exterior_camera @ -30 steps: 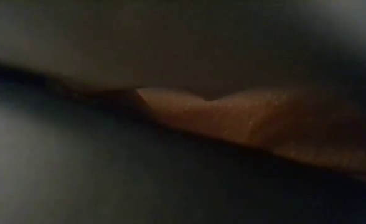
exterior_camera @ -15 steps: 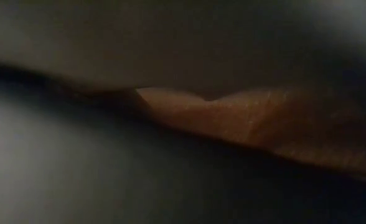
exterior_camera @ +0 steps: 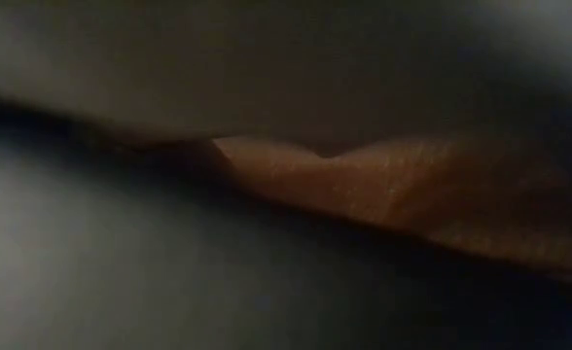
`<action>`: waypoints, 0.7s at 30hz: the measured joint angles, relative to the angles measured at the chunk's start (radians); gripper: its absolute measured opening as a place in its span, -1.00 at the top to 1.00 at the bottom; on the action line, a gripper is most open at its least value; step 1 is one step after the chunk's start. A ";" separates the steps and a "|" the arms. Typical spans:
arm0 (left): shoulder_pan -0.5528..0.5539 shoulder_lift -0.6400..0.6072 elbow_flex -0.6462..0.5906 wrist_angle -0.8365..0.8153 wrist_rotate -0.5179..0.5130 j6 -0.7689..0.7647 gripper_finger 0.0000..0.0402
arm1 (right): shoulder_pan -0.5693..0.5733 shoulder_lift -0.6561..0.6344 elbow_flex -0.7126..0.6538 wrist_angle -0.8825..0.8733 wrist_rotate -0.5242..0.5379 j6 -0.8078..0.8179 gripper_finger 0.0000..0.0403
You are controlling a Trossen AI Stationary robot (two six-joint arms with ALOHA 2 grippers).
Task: Sort clothes
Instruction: Put the blue long sleeve into the white laundry bin
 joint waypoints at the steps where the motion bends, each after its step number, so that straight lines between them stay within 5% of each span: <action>1: -0.033 0.003 -0.016 0.012 0.000 -0.009 0.40 | 0.000 0.000 0.000 0.000 0.000 0.000 1.00; 5: -0.127 0.031 -0.080 0.073 -0.027 -0.013 0.40 | 0.000 0.000 0.000 0.002 0.000 0.001 1.00; 10: -0.163 0.099 -0.105 0.065 -0.286 -0.002 0.40 | 0.000 0.000 0.000 0.027 0.001 0.018 1.00; 21: -0.163 0.139 -0.105 0.065 -0.536 0.048 0.40 | 0.000 0.000 0.000 0.023 0.001 0.044 1.00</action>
